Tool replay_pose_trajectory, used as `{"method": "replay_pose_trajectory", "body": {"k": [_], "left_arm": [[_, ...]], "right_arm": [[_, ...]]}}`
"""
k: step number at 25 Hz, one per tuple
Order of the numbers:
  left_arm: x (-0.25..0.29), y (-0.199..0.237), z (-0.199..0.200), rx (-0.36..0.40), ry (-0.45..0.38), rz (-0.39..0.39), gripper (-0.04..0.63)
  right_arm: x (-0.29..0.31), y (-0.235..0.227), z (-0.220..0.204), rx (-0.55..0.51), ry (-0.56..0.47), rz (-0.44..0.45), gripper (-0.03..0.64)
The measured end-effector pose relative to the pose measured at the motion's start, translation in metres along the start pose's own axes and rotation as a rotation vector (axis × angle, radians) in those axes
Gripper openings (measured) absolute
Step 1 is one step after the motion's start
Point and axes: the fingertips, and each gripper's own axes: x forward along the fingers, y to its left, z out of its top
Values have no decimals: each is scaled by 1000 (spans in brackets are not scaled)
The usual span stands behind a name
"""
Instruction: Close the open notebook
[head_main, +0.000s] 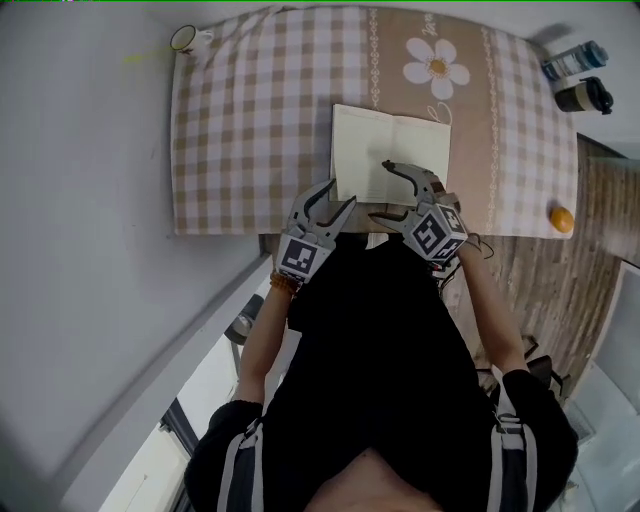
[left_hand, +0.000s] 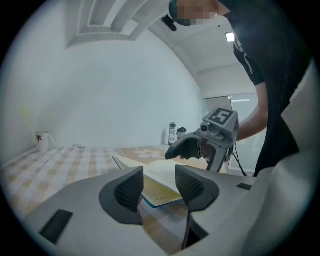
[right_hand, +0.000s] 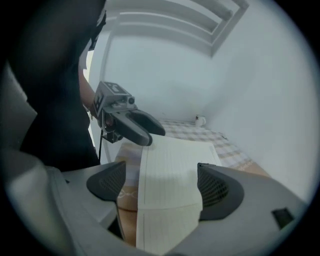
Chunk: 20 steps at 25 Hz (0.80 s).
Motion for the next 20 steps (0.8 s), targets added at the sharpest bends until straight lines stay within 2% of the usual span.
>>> {"method": "replay_pose_trajectory", "body": {"k": [2,4,5,7,8,13,18,20], "left_arm": [[-1,2,2,-81,-3,-12,215],[-2,4,8,-159,3,-30,215],[-3,5,11,-194,-11,-44,215],[-4,5,13,-244,-56,-72,213],[-3,5,13,-254,-64,-81,213],[-10,10,1,-262,-32,-81,213],[-30,25,-19,-357,-21,-17,213],[-33,25,-31,-427,7,-40,213]], "right_arm": [[21,19,-2,-36,38,19,456],[36,33,-2,-120,77,11,455],[41,35,-1,-170,90,-21,406],[46,33,1,-238,98,-107,160],[47,33,1,-237,93,-129,136],[43,33,1,-94,32,-119,84],[35,34,4,-84,5,-153,63],[34,33,5,-71,-1,-154,63]]}}
